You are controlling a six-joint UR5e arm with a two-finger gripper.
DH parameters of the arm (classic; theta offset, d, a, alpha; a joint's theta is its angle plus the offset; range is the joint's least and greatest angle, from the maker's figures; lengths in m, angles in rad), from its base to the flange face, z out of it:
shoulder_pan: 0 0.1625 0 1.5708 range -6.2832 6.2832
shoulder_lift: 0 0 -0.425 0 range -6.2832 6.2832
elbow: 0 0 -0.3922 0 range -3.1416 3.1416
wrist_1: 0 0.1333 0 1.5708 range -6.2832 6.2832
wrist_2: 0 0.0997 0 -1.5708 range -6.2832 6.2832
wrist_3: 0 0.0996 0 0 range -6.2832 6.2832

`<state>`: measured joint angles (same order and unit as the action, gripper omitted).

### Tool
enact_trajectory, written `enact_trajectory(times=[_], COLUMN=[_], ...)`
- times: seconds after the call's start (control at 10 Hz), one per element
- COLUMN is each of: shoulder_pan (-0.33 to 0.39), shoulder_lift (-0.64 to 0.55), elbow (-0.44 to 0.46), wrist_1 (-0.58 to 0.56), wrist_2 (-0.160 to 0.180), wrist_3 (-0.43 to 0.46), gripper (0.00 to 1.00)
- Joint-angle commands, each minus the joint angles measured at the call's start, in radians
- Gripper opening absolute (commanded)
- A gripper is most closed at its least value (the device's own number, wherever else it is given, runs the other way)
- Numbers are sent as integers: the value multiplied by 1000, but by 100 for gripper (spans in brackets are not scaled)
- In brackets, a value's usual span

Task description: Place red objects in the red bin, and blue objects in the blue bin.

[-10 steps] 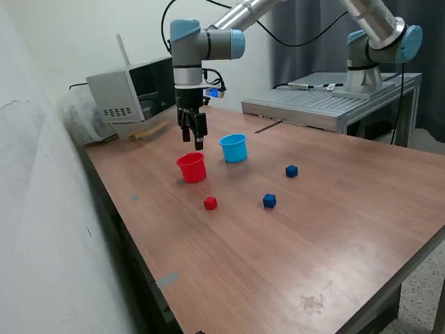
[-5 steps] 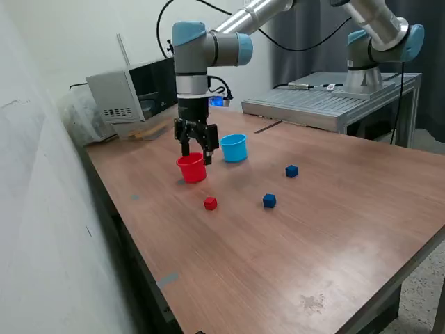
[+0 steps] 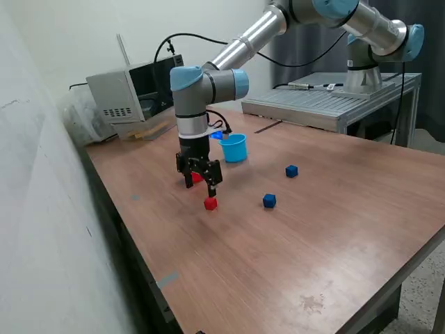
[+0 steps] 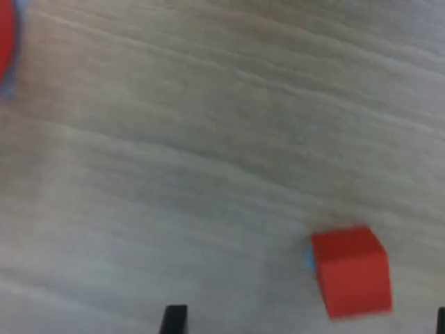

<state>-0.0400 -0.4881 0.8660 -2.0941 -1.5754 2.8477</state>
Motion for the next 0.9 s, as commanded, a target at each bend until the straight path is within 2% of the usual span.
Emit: enact_trajectory(times=[0.0, 0.6, 0.7, 0.8], shoulder_pan=[0, 6, 14, 20], shoulder_lift=[26, 26, 26, 26], elbow=[5, 7, 5, 5], wrist_1=[0, 2, 2, 2], wrist_2=[3, 6, 6, 6], wrist_3=[-17, -43, -48, -50], gripper=[100, 100, 0, 0])
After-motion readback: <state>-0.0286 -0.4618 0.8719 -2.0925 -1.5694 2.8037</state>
